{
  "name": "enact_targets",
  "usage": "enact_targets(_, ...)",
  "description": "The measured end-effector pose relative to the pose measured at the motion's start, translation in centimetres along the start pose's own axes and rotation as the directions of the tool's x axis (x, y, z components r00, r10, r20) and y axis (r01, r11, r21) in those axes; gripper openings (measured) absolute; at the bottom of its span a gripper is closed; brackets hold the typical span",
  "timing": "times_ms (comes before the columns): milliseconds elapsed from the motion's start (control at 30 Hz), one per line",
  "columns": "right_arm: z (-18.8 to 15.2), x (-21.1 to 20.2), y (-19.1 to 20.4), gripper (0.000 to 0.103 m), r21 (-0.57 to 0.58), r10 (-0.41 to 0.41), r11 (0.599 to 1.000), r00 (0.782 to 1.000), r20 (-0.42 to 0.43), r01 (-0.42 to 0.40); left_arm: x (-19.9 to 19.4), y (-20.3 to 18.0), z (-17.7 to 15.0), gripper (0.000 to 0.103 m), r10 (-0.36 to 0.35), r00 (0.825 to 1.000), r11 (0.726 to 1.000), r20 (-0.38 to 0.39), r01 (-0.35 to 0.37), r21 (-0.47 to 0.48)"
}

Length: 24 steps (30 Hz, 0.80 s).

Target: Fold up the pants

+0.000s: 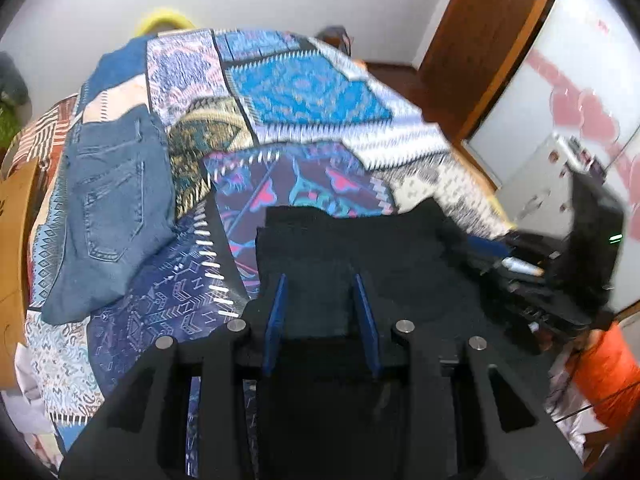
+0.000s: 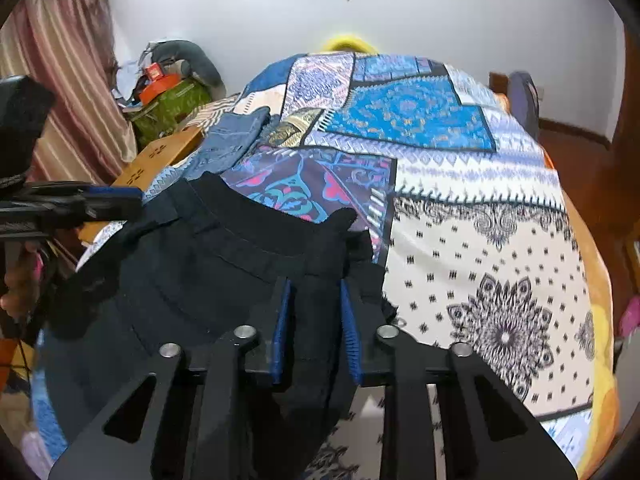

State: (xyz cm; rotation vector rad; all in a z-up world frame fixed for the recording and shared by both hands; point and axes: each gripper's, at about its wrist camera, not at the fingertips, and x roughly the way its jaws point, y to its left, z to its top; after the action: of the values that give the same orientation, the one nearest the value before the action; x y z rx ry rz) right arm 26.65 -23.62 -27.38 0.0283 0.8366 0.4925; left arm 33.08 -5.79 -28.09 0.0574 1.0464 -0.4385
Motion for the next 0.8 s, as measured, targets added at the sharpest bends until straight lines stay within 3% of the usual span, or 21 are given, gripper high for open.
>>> enact_targets(100, 0.1, -0.3, 0.1, 0.012, -0.049, -0.058, 0.997, 0.997, 0.041, 0.060, 1.1, 0.2, -0.3, 0.039, 0.054, 0.999, 0.998, 0.002, -0.054, 0.011)
enact_targets(200, 0.0, 0.9, -0.9, 0.012, -0.006, -0.056, 0.998, 0.998, 0.007, 0.056, 2.0, 0.9, -0.6, 0.050, 0.060, 0.998, 0.998, -0.014, -0.060, -0.026)
enact_targets(333, 0.3, 0.8, -0.8, 0.012, -0.016, -0.075, 0.997, 0.997, -0.018, 0.075, 1.9, 1.2, -0.8, 0.056, 0.067, 0.998, 0.997, -0.016, -0.068, -0.027)
enact_targets(567, 0.8, -3.7, -1.1, 0.048, -0.024, -0.129, 0.991, 0.992, -0.016, 0.128, -2.4, 0.9, -0.8, 0.057, 0.147, 0.988, 0.989, 0.048, -0.148, 0.011)
enact_targets(700, 0.0, -6.0, -0.7, 0.059, -0.013, -0.120, 0.993, 0.993, -0.018, 0.120, -4.9, 1.3, -1.4, 0.076, 0.157, 0.986, 0.987, 0.061, -0.158, 0.011)
enact_targets(800, -1.3, -6.7, -0.1, 0.067, 0.023, -0.086, 0.996, 0.996, -0.034, 0.087, -5.8, 1.3, -2.6, 0.083, 0.132, 0.990, 0.991, 0.050, -0.132, -0.004)
